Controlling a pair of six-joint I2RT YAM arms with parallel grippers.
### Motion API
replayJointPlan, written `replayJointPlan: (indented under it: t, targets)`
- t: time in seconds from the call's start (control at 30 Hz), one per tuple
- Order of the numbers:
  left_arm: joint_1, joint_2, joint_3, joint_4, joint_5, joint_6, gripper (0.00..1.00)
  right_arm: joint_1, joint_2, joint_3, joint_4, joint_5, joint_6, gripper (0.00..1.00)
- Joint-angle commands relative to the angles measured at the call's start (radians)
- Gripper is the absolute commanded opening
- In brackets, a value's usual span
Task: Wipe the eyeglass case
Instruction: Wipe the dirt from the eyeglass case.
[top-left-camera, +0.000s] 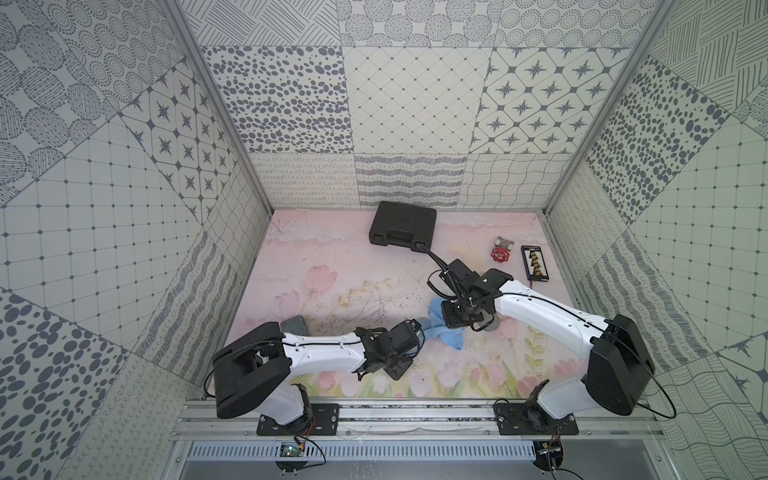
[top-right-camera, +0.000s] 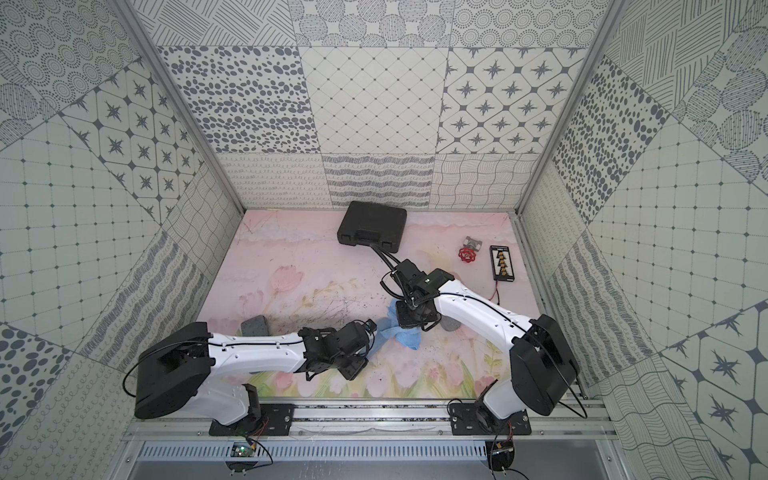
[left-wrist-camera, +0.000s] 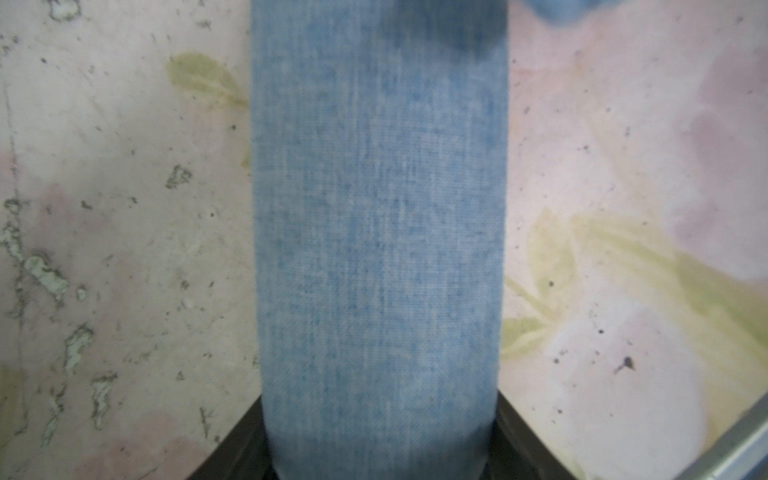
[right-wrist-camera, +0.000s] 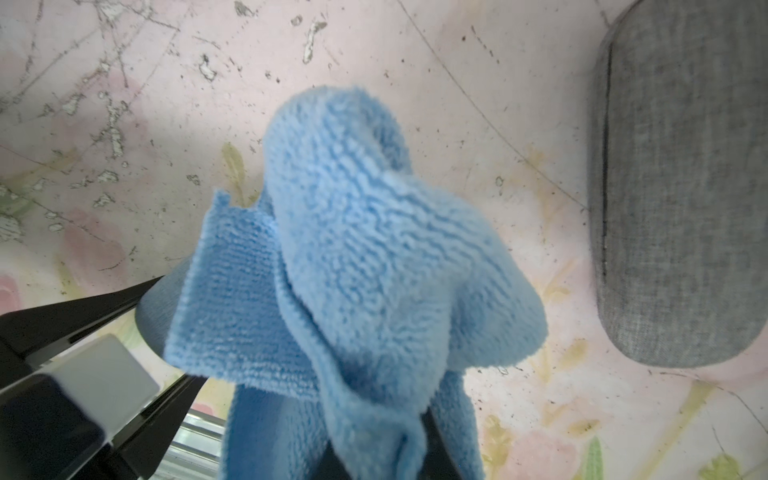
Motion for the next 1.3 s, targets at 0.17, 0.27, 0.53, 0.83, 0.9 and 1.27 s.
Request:
replayJointPlan:
  t: [0.17,0.27,0.53,0.83,0.9,1.27]
  targets:
    - [0.005,-0.014,-0.03,0.035,0.016,0.004,0.57,0.063,-0.014,-0.007,0.128,-0.099,0.121,0.0]
    - [0.006,-0.017,-0.034,0.038,0.02,0.001,0.56,0.126,0.035,-0.018,0.183,-0.142,0.16,0.0]
    - [0.005,-0.047,-0.066,0.087,0.035,-0.016,0.52,0.065,0.224,-0.115,0.319,-0.261,0.142,0.0]
    - [0.004,-0.094,-0.106,0.125,0.046,-0.019,0.47,0.126,0.233,0.099,-0.121,0.585,-0.037,0.0]
    - [0.005,-0.096,-0.106,0.127,0.049,-0.021,0.46,0.172,0.203,0.115,-0.129,0.581,-0.049,0.0]
    - [0.004,-0.148,-0.15,0.192,0.071,-0.06,0.43,0.183,0.14,-0.05,0.297,-0.199,0.16,0.0]
